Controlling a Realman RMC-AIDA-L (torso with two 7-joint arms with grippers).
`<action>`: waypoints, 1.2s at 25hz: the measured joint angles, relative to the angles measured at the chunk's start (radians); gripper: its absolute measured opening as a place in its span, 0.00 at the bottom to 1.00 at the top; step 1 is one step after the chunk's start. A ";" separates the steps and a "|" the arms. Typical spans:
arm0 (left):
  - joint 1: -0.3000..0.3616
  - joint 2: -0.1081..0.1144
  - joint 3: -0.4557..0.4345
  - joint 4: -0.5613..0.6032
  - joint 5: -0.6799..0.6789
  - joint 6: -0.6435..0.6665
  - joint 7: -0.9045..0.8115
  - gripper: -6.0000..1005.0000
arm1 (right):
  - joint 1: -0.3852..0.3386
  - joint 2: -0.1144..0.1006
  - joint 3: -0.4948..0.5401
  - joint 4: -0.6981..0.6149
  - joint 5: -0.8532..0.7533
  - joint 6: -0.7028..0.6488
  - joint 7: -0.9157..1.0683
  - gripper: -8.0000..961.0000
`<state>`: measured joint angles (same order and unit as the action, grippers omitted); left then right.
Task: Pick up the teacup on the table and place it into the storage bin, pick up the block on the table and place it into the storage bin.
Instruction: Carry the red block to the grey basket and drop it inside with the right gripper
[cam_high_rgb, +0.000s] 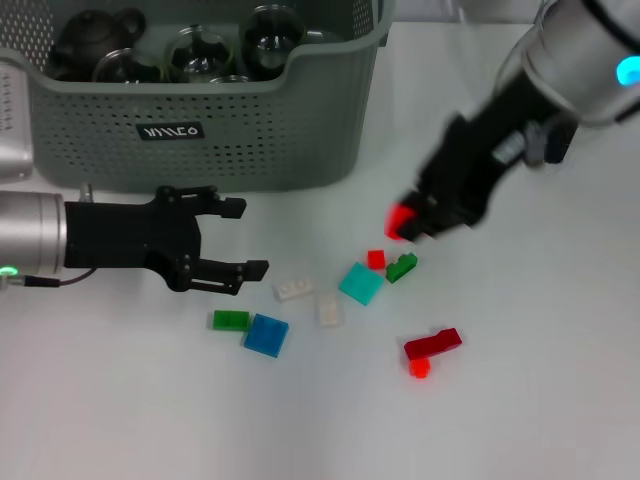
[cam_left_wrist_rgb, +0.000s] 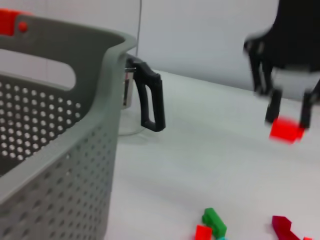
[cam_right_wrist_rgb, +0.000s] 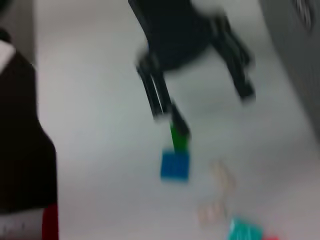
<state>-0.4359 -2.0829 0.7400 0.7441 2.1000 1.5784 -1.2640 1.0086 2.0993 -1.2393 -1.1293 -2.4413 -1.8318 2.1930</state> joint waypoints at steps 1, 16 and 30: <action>0.002 0.002 -0.003 0.001 0.000 0.000 0.000 0.87 | 0.019 0.000 0.012 -0.013 0.031 -0.011 0.005 0.26; 0.003 0.006 -0.004 -0.002 0.000 0.006 0.000 0.87 | 0.191 -0.001 0.110 0.047 0.170 0.555 -0.047 0.26; 0.006 0.006 0.001 -0.006 0.000 0.011 0.000 0.87 | 0.261 -0.001 0.043 0.368 0.198 0.826 -0.120 0.31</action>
<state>-0.4302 -2.0770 0.7410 0.7382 2.1000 1.5892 -1.2639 1.2695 2.0980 -1.1967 -0.7616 -2.2437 -1.0058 2.0733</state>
